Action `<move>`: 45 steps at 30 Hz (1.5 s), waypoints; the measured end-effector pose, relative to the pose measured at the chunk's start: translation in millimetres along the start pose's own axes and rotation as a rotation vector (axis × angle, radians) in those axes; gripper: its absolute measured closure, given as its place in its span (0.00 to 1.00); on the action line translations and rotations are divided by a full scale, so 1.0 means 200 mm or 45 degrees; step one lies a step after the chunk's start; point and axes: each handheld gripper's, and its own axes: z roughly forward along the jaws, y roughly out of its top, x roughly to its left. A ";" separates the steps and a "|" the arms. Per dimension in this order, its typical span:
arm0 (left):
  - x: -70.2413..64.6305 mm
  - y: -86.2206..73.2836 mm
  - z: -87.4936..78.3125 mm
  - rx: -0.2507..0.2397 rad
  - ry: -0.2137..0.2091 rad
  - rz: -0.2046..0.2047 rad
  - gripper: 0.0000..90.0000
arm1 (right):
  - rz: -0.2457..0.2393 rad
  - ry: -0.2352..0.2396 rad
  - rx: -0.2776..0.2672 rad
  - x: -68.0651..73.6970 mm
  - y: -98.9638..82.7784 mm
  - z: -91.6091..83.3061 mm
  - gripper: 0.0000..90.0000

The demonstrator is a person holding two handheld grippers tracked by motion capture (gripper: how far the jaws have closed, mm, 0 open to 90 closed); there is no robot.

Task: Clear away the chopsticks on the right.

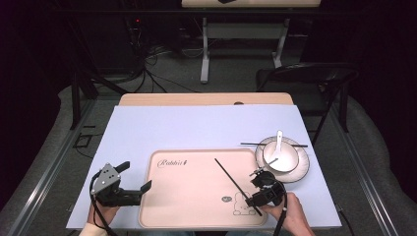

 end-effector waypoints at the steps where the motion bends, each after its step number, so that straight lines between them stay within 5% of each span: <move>1: 0.00 0.00 0.00 -0.005 -0.001 0.001 0.00 | -0.045 0.019 -0.024 0.00 0.00 -0.03 0.47; 3: 0.00 0.00 0.00 -0.006 0.000 0.000 0.00 | -0.084 0.017 -0.029 0.00 0.00 -0.05 0.40; 4: 0.00 0.00 0.00 -0.002 0.002 0.000 0.00 | -0.151 0.020 -0.052 0.00 0.00 -0.10 0.20; 12: 0.00 0.00 0.01 0.004 0.004 0.005 0.00 | -0.355 -0.007 -0.124 -0.05 0.03 -0.30 0.02; 19: 0.00 0.00 0.00 0.004 0.006 0.006 0.00 | -0.437 -0.094 -0.171 -0.19 0.09 -0.45 0.00; 25: 0.00 0.00 0.01 0.004 0.008 0.004 0.00 | -0.520 -0.169 -0.198 -0.38 0.14 -0.58 0.00; 26: 0.00 0.00 0.01 0.006 0.008 0.004 0.00 | -0.548 -0.180 -0.193 -0.46 0.16 -0.61 0.00; 34: 0.00 0.00 0.01 0.007 0.012 0.003 0.00 | -0.594 -0.215 -0.151 -0.69 0.20 -0.65 0.00; 45: 0.01 0.00 0.01 0.004 0.016 0.000 0.00 | -0.669 -0.227 -0.087 -0.89 0.29 -0.66 0.00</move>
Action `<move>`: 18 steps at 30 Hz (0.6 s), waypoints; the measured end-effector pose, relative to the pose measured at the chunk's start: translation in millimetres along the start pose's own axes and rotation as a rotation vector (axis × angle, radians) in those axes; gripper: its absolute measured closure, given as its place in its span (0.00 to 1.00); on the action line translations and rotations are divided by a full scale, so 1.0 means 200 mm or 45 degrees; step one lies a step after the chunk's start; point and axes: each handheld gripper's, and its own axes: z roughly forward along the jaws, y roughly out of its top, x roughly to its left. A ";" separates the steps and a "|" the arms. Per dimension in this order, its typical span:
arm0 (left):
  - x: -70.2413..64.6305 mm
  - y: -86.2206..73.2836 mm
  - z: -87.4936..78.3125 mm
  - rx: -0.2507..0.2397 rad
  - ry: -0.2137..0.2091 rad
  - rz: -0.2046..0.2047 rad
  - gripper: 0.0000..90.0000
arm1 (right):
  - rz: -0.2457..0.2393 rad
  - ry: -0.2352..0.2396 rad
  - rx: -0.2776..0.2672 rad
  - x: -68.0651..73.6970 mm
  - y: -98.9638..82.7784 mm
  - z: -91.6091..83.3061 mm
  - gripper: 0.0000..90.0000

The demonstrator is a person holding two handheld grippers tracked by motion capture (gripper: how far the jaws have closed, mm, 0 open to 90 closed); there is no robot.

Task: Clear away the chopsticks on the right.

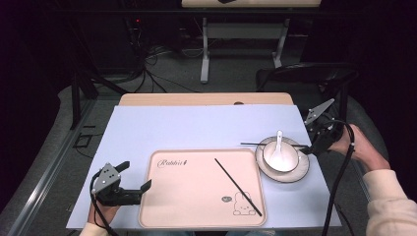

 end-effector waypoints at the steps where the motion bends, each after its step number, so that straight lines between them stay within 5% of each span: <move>1: 0.00 0.00 0.00 -0.006 -0.004 0.000 0.00 | -0.008 -0.008 0.018 -0.02 0.00 0.01 0.00; 5: 0.00 0.00 0.00 -0.014 0.000 -0.005 0.00 | -0.050 -0.023 0.066 -0.05 0.00 0.05 0.01; 7: 0.00 0.00 0.00 -0.014 -0.001 -0.005 0.00 | -0.115 -0.027 0.079 -0.07 0.01 0.09 0.09; 10: 0.01 0.00 -0.01 -0.017 -0.005 -0.007 0.00 | -0.132 -0.024 0.099 -0.07 0.01 0.12 0.17; 13: 0.01 0.00 0.00 -0.013 -0.003 -0.007 0.00 | -0.211 -0.036 0.176 -0.08 0.04 0.18 0.30; 18: 0.01 0.00 -0.01 -0.012 -0.003 -0.008 0.00 | -0.234 -0.039 0.179 -0.09 0.05 0.24 0.46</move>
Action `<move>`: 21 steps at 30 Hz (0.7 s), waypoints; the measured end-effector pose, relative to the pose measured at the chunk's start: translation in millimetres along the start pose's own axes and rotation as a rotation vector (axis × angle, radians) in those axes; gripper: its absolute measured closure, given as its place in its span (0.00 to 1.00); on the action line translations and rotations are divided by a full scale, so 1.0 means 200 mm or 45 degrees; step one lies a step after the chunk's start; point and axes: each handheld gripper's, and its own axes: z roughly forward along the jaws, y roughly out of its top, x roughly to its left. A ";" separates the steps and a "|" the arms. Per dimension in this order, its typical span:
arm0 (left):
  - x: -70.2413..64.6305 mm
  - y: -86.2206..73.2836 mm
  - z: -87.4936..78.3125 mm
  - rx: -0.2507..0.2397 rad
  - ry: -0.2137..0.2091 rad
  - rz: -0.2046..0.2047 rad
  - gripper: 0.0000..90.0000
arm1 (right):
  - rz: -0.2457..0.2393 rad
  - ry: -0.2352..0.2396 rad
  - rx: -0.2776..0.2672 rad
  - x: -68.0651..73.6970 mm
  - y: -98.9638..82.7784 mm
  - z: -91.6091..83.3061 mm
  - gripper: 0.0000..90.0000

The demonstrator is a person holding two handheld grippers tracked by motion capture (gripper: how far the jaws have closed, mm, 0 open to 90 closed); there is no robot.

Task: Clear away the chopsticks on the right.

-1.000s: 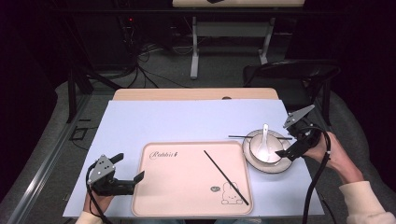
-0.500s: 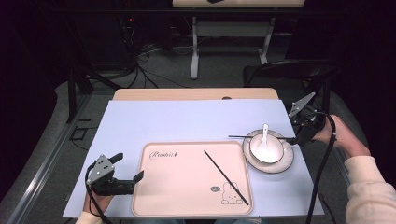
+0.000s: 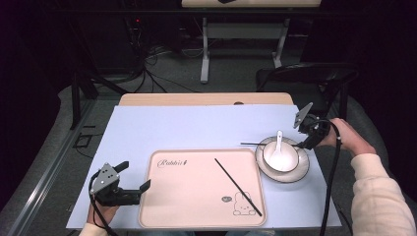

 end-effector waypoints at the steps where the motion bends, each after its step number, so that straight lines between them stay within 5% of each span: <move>1: 0.00 0.00 0.00 0.001 0.001 0.001 0.00 | -0.007 0.008 0.011 0.00 0.00 0.02 0.49; 11: 0.00 0.00 0.00 0.002 0.003 0.000 0.00 | -0.069 0.019 0.102 0.00 0.01 0.13 0.69; 21: 0.00 0.00 0.00 0.007 0.007 -0.003 0.00 | -0.103 0.013 0.092 0.01 0.02 0.20 0.76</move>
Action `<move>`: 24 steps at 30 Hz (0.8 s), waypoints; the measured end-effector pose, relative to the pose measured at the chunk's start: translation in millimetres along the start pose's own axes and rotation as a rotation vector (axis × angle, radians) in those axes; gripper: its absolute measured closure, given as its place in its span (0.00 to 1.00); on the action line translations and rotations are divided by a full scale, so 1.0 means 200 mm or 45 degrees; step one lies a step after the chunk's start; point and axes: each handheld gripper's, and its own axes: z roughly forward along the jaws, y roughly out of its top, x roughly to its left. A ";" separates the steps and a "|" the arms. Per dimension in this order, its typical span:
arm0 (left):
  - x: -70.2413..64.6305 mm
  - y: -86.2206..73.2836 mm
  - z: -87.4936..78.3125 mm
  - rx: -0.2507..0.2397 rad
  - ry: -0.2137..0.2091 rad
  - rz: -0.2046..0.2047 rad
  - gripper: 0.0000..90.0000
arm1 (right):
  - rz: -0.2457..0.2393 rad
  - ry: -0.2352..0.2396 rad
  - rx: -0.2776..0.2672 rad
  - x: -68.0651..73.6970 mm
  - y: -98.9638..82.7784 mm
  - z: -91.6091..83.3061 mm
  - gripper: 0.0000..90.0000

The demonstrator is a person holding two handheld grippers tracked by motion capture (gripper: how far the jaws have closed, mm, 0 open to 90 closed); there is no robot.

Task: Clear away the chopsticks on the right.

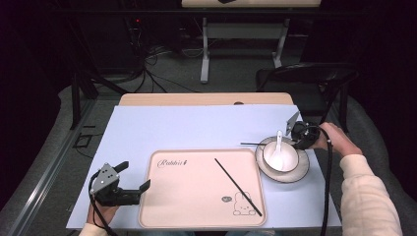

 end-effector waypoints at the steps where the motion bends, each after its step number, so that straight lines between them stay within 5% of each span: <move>1: 0.00 0.00 0.00 0.000 -0.002 0.003 0.00 | 0.003 0.010 -0.010 0.00 0.00 0.01 0.76; 17: 0.00 0.00 0.00 0.010 -0.003 0.004 0.00 | -0.023 0.019 -0.006 0.01 0.01 0.03 0.94; 24: 0.00 0.00 0.00 0.011 -0.004 0.005 0.00 | 0.029 0.020 -0.044 0.01 -0.01 0.01 0.95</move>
